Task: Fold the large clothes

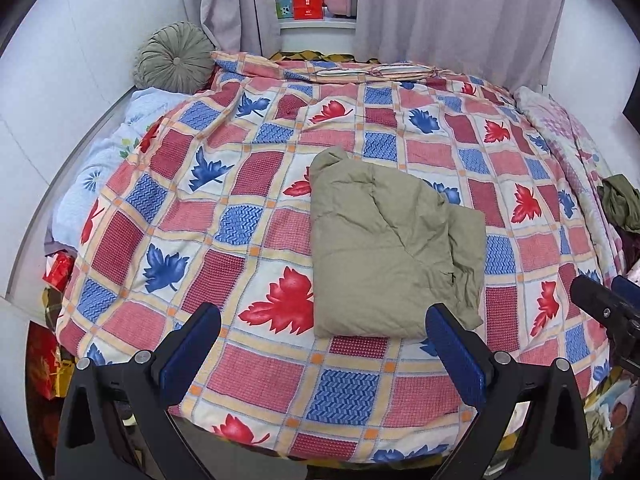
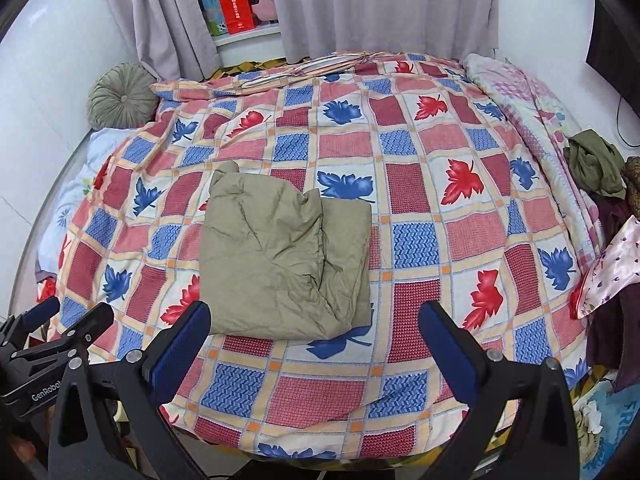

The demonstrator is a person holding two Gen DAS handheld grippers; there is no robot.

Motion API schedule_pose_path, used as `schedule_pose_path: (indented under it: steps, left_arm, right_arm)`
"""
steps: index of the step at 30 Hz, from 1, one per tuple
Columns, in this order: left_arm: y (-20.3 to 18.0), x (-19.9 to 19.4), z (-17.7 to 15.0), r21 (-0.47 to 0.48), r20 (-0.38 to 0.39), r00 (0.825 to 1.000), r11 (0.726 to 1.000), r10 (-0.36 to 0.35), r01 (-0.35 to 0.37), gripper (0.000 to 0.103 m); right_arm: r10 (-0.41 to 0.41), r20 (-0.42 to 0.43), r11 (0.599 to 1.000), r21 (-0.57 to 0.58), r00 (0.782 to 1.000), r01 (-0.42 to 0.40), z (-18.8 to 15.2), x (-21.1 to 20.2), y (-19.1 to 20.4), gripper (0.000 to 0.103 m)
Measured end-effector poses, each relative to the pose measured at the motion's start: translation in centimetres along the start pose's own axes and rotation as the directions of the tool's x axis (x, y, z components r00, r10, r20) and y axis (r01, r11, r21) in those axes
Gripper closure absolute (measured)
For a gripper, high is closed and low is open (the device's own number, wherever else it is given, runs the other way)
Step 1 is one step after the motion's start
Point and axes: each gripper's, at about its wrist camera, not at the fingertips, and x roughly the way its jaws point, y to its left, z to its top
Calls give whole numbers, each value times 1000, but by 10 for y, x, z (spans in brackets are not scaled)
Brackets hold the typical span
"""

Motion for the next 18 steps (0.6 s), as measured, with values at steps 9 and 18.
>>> schedule_pose_path:
  steps: [9,18]
  left_arm:
    - [0,0,1,2,1,1000,1000,1,-1,0]
    - [1,0,1,1,0,1000,1000,4,-4,0]
  right_arm:
    - [1,0,1000,-1,1000,-1,1,0,-1,0]
    - [1,-1,1000,-2,1000,-1,2,0,0,0]
